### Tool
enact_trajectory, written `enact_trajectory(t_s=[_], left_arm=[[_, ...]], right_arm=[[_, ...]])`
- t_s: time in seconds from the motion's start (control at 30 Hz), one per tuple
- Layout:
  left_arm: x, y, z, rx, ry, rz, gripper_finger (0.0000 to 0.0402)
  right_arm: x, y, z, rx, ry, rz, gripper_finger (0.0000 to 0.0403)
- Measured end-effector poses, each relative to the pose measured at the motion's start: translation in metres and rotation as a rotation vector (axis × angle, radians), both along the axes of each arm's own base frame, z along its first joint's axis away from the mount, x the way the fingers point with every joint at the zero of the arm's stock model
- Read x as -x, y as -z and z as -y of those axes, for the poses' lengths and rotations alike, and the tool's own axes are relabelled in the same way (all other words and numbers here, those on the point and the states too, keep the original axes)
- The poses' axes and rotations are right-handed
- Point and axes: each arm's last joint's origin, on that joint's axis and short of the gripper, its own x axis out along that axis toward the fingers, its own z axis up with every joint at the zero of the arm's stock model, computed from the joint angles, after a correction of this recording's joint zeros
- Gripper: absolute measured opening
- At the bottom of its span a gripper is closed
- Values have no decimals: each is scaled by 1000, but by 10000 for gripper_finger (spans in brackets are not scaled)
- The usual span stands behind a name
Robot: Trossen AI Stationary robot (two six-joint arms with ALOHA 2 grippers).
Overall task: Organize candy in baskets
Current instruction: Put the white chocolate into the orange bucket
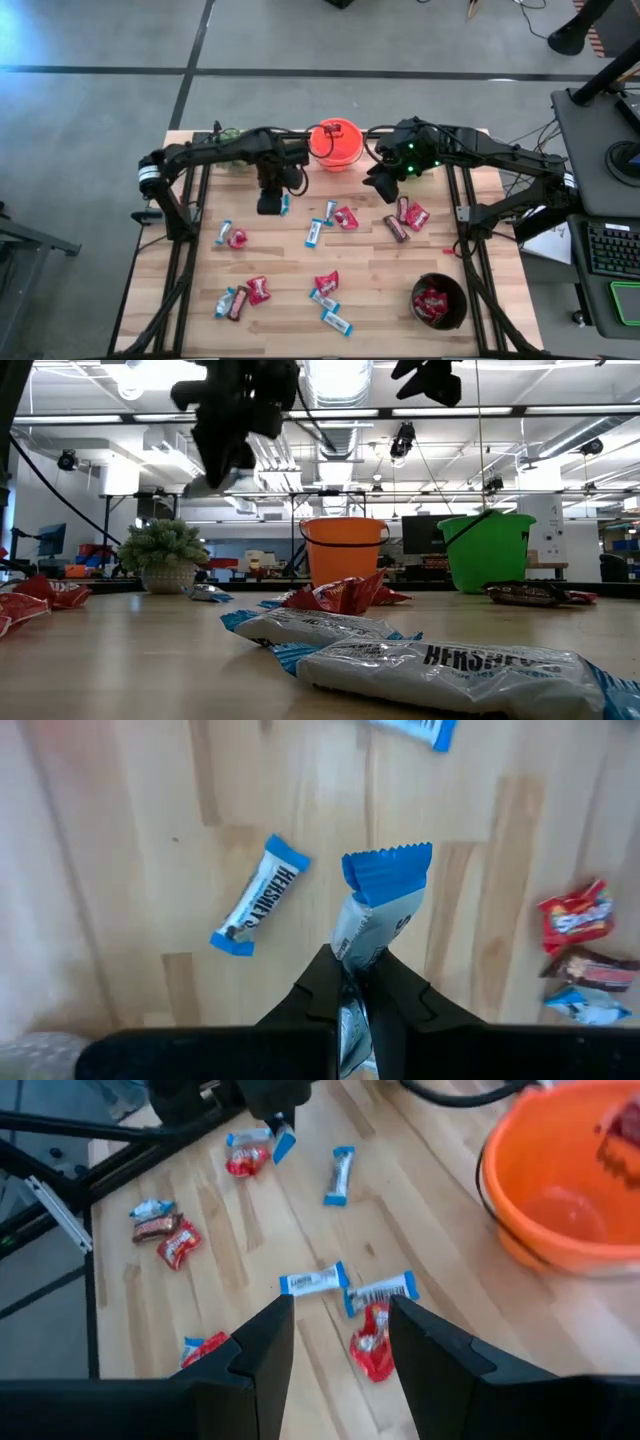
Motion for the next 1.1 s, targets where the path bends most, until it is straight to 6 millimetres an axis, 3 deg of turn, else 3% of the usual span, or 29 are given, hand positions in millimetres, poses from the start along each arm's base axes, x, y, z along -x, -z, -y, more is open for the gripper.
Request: enact_trajectory(t_s=[0.37, 0.57, 0.77, 1.1], left_arm=[[-7, -98, -3, -138, -33, 339, 1], [-9, -138, -4, -196, -49, 559, 1], [-10, -150, -4, -212, -67, 642, 1], [-25, -145, -8, -220, -86, 698, 1]], right_arm=[[-25, -6, 6, 109, -72, 178, 138], [-40, -8, 10, 154, -106, 275, 158], [-52, -11, 16, 168, -128, 373, 191], [-63, -7, 24, 226, -126, 404, 199]])
